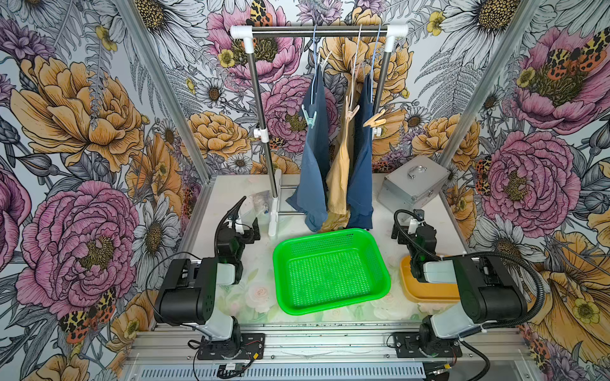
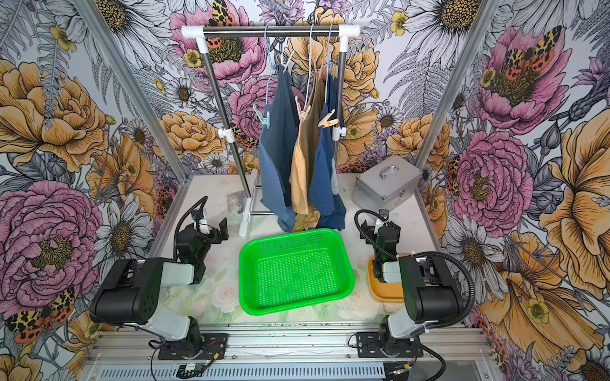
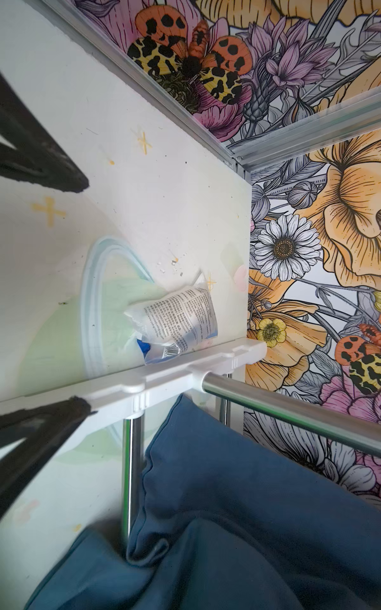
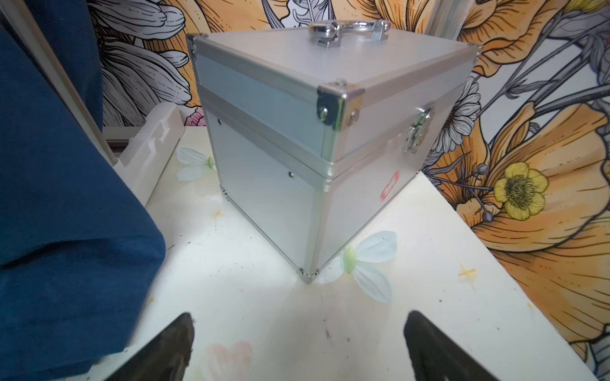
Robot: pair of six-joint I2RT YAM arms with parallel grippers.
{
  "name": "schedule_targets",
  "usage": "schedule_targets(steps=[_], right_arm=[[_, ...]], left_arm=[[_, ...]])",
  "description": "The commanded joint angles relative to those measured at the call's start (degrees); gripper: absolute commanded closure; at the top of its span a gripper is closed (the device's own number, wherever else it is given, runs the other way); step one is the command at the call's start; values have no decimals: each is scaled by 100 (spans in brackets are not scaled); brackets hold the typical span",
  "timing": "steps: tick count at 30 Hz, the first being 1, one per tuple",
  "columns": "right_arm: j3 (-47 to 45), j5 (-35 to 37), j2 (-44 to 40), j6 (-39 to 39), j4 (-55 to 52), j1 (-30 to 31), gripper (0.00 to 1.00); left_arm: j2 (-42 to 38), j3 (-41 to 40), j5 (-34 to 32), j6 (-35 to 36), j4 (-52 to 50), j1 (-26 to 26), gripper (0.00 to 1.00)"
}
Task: Remove the clothespins securing t-shirts to the hanger
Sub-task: Pick up the hanger from the clothes rail.
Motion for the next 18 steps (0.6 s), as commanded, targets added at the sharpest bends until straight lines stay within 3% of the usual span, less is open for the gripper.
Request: schedule_targets(steps=[1, 18], right_arm=[[63, -65, -69, 49, 70, -40, 0], [65, -63, -69, 49, 70, -41, 0]], left_arm=[[-4, 65, 52, 12, 57, -2, 1], [17, 94, 361, -92, 50, 150, 1]])
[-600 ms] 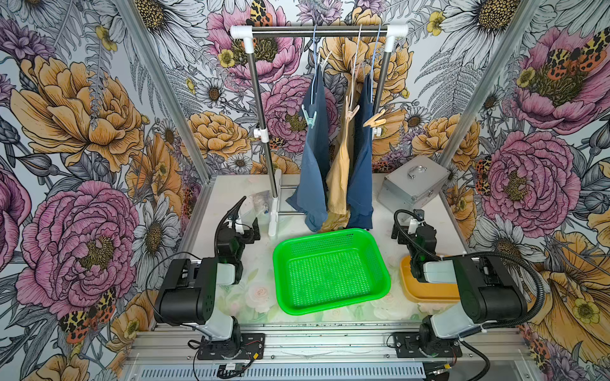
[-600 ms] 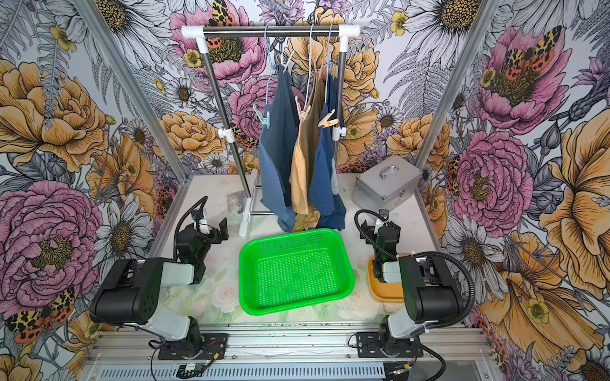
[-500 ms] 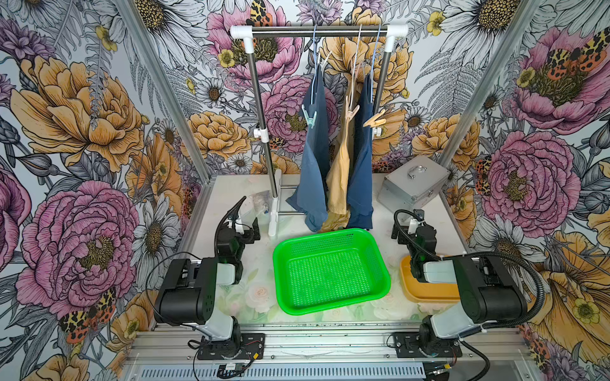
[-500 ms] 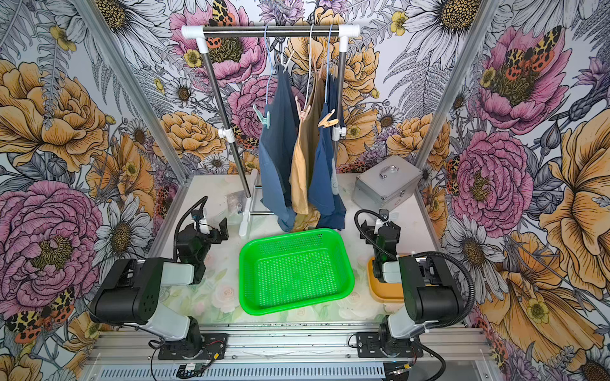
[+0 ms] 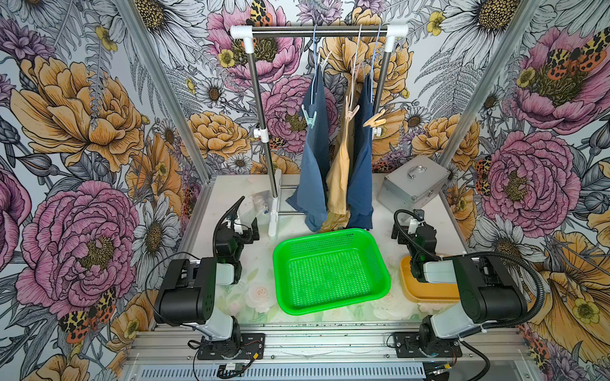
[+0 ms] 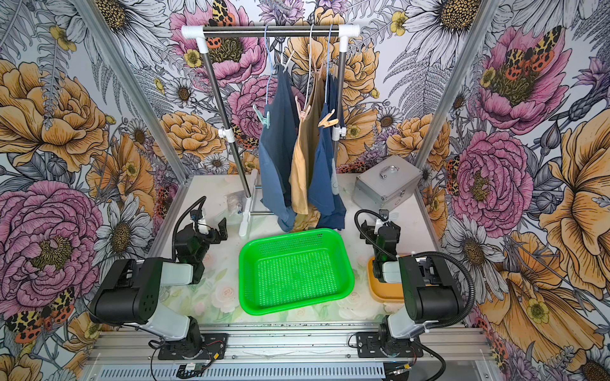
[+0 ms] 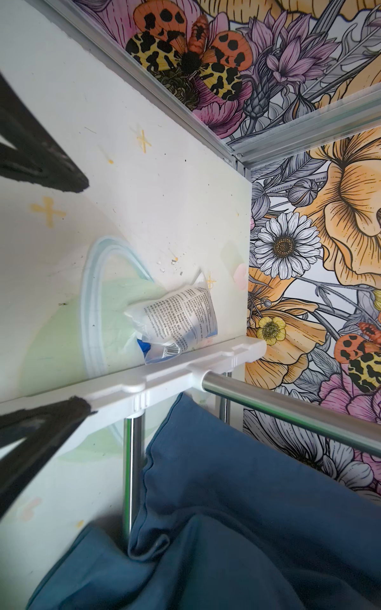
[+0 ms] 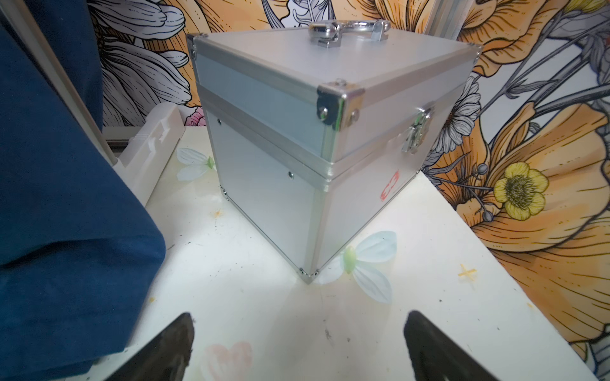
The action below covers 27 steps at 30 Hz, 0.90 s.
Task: Remove the clothespins securing t-shirts to the hanger
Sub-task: Pick up the hanger from the clothes rail.
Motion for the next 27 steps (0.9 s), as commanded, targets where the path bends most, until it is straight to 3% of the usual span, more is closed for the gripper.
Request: schedule_targets(steps=[1, 11, 18, 22, 27], right_arm=[[63, -65, -68, 43, 70, -45, 0], [29, -103, -138, 58, 81, -68, 0], [-120, 34, -822, 119, -272, -50, 0], [87, 152, -1313, 140, -1050, 31, 0], [714, 713, -1700, 551, -2408, 165, 0]], left_arm=[[19, 94, 154, -85, 48, 35, 1], [-29, 12, -41, 0, 135, -83, 1], [-392, -88, -417, 198, 18, -337, 1], [-793, -100, -850, 288, -295, -538, 1], [-1913, -1, -1447, 479, -1154, -993, 1]])
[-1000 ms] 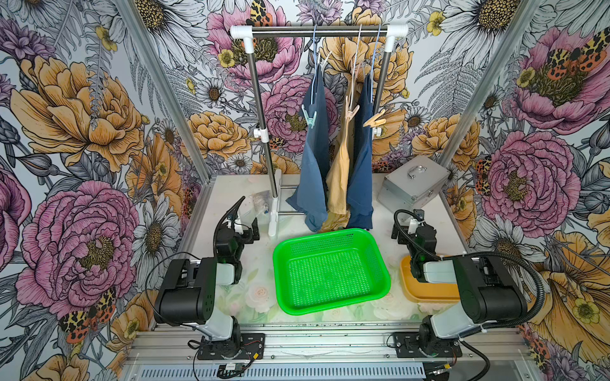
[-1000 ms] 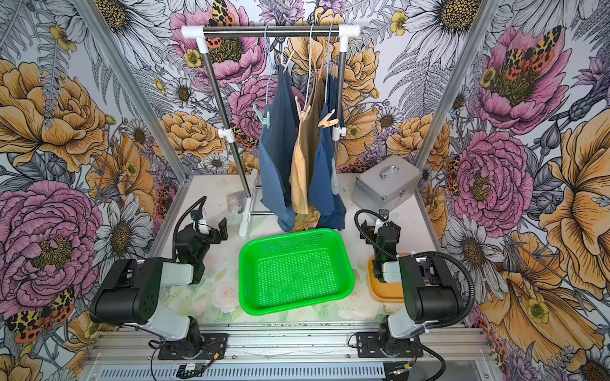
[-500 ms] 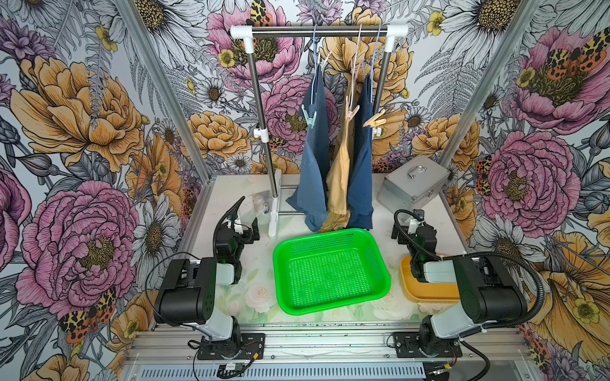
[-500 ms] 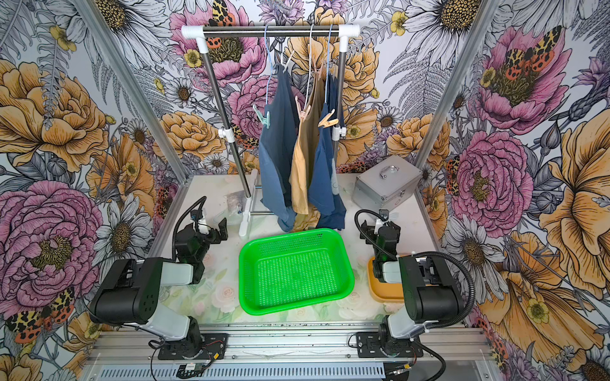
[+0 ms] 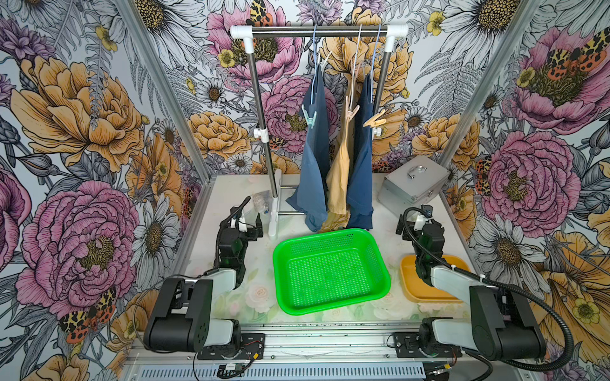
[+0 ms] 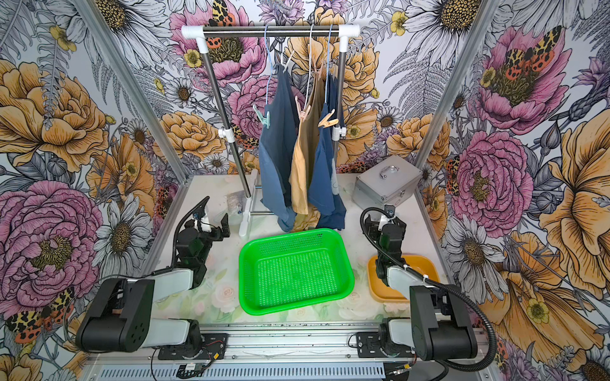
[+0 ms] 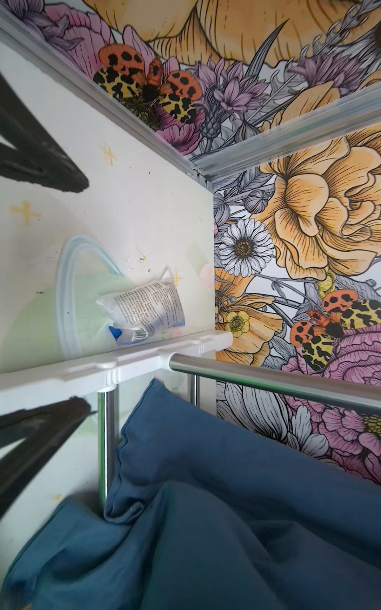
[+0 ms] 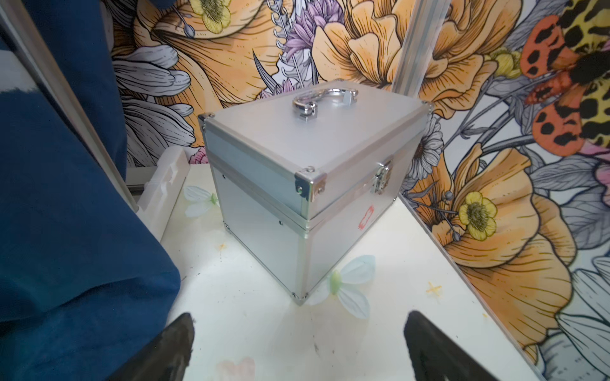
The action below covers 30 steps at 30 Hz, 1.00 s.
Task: Remove the clothespins securing t-shirts to the hanger
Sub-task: Pick up the hanger from the clothes rail.
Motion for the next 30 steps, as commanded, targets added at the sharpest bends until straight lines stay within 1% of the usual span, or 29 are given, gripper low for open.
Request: schedule_targets(steps=[1, 3, 4, 7, 11, 15, 18, 24, 27, 30], right_arm=[[617, 517, -270, 445, -1285, 91, 0], [989, 653, -365, 578, -2031, 125, 0], [1141, 689, -426, 618, -2367, 152, 0], [1506, 739, -602, 746, -3041, 214, 0], [1901, 690, -825, 1091, -3700, 295, 0], [2317, 557, -1076, 1266, -4189, 548, 0], [2757, 542, -1157, 1309, -4611, 815, 0], [3667, 369, -1346, 1368, -5324, 1262, 0], [3987, 244, -1492, 1500, -5456, 1486, 0], [4323, 224, -1512, 1563, -5558, 1797, 0]], left_arm=[[-796, 81, -444, 156, -639, -270, 1], [-1194, 305, -416, 156, -1238, -395, 1], [-1372, 421, -503, 156, -1537, -487, 1], [-1866, 587, -487, 183, -1948, -756, 1], [-2260, 1017, -330, 49, -2770, -991, 1], [-2485, 1388, -154, -21, -3099, -1380, 1], [-2507, 1780, -34, -18, -3383, -1749, 1], [-2428, 2464, -32, 168, -3634, -2621, 1], [-2190, 3135, 102, 158, -4130, -2935, 1], [-1790, 4108, 207, -50, -4959, -3070, 1]])
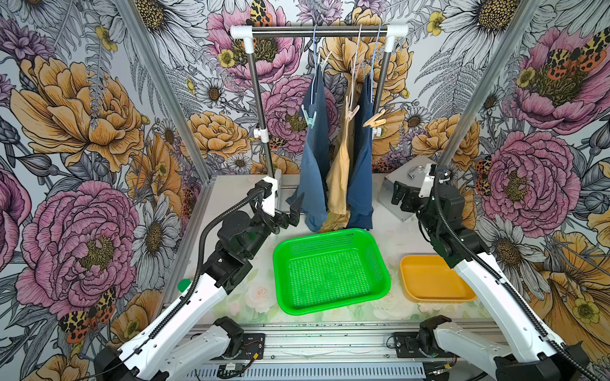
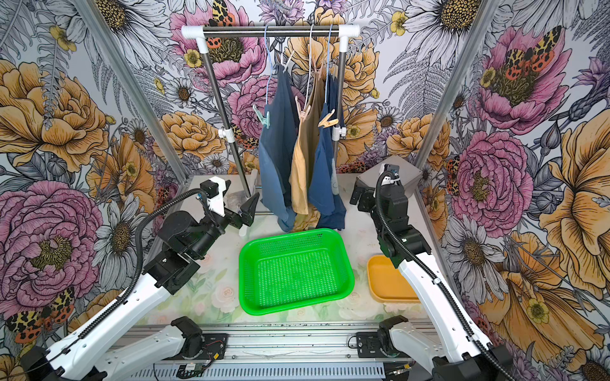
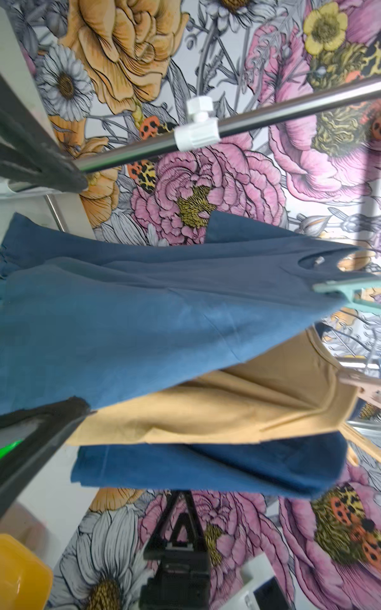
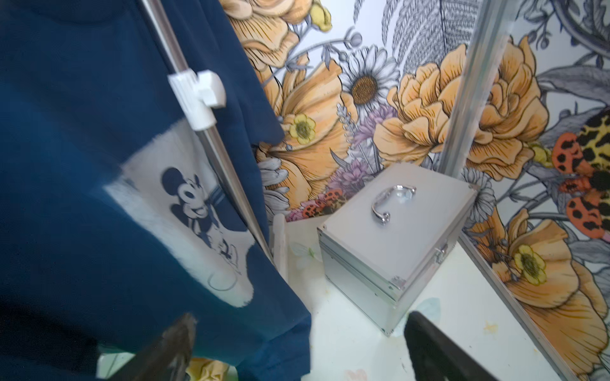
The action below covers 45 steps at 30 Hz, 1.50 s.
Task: Remove the clothespins securing t-shirts to the hanger
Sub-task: Pick up the hanger from the clothes rail.
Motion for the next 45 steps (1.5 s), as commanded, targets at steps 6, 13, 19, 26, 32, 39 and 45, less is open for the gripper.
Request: schedule_targets(steps=[6, 13, 19, 26, 32, 39, 45], right_arm=[[1065, -44, 106, 280, -613, 695, 0], [1942, 242, 640, 127, -667, 1186, 1], [2655, 390, 1016, 33, -668, 1441, 0], [3296, 511, 1523, -47, -664, 1757, 0], [3647, 679, 1766, -144, -684, 2008, 0], [3656, 836, 1705, -198, -760, 2103, 1], [4086, 1223, 2044, -303, -1205, 2103, 5]], left_arm=[[789, 2052, 524, -457, -1582, -81, 1], [1617, 3347, 1146, -680, -1715, 139, 1], [2368, 4598, 1649, -852, -1715, 287, 1], [3171, 5840, 1956, -809, -1711, 363, 1], [3974, 6868, 2211, -972, -1712, 446, 1], [4755, 7909, 2390, -1164, -1781, 507, 1], [5339, 8566, 2507, -1301, -1950, 542, 1]])
